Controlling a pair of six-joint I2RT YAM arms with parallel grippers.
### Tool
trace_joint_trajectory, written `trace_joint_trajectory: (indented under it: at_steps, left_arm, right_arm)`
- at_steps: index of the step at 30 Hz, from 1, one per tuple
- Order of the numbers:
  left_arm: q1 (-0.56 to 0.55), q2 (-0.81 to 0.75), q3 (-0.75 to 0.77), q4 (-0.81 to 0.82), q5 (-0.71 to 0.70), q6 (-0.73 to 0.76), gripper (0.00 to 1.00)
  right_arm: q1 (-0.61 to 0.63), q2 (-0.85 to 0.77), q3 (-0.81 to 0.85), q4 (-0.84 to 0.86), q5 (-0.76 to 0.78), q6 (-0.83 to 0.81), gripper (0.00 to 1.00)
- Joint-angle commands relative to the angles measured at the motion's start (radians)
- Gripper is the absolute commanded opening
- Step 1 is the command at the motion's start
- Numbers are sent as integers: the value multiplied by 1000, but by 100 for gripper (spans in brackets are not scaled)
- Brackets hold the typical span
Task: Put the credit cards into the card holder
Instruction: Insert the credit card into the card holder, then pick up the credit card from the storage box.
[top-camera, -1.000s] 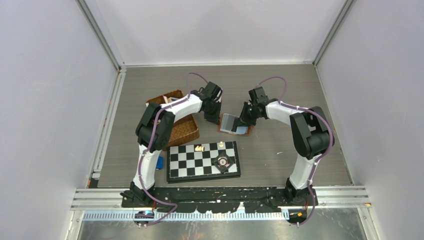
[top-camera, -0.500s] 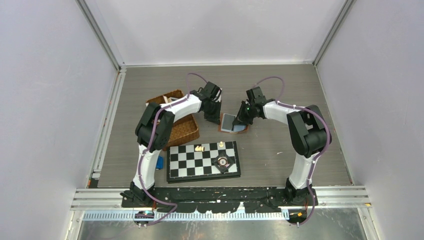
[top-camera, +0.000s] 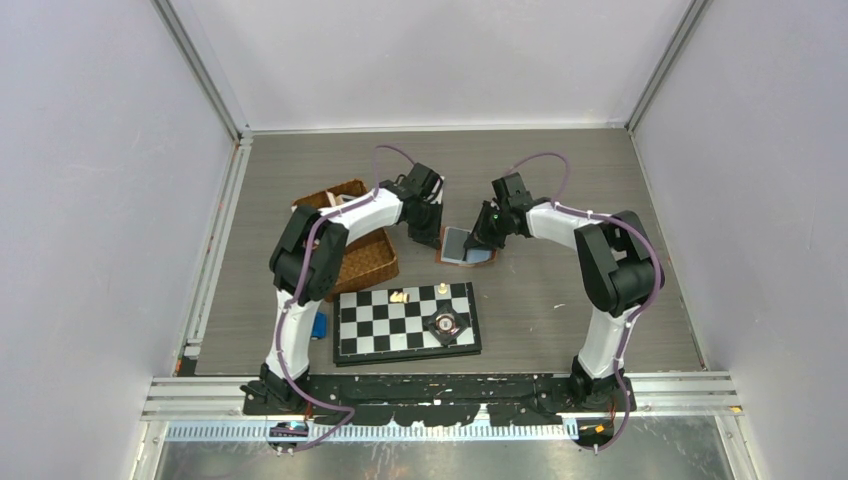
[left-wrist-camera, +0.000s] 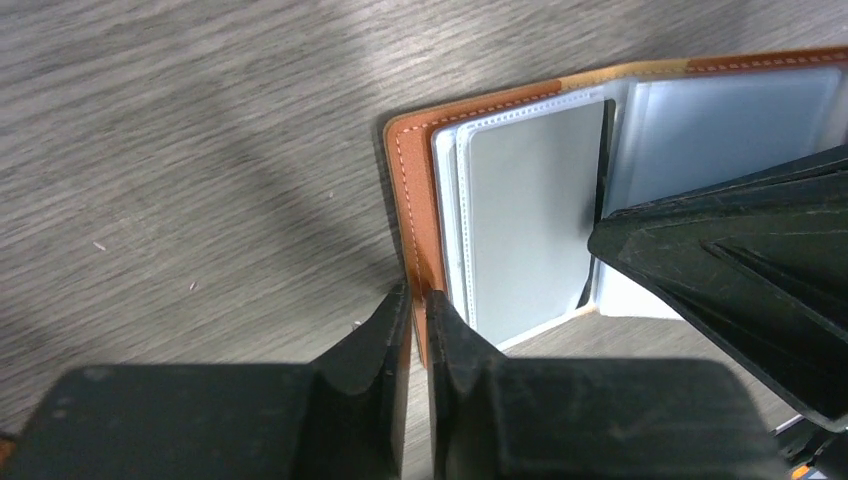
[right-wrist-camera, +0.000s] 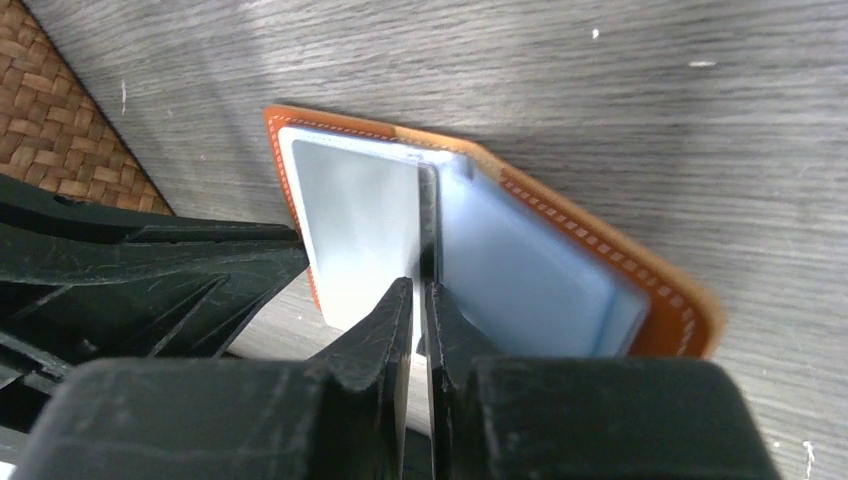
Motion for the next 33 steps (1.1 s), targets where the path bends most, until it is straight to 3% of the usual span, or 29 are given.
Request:
trace_joint_trajectory:
  at_steps: [1,4,13,17,23,33]
  left_arm:
    - [-1,-107,54,-26,-14,41,15]
    - [7,-157,71,-50,-31,56,23]
    - [68,-324,76,-149,-89,97,60]
    - [144,-406,34,-185,-133,99,67]
    - [324,-507,-70,-204,-152,100,68]
    - [563,-541,-129,-265,-400,231,74]
  right_arm:
    - [15,-110,24,-15,16,-26,18]
    - [14,-161,26,-55,36,-51,26]
    - [-17,-327,8,-162,104,-117,51]
    - [-60,-393,-18,-183,123,-145,59]
    - [-105,-433,-40,-195,105,-165,61]
    - [-129,-454,-64,-195,81,-183,61]
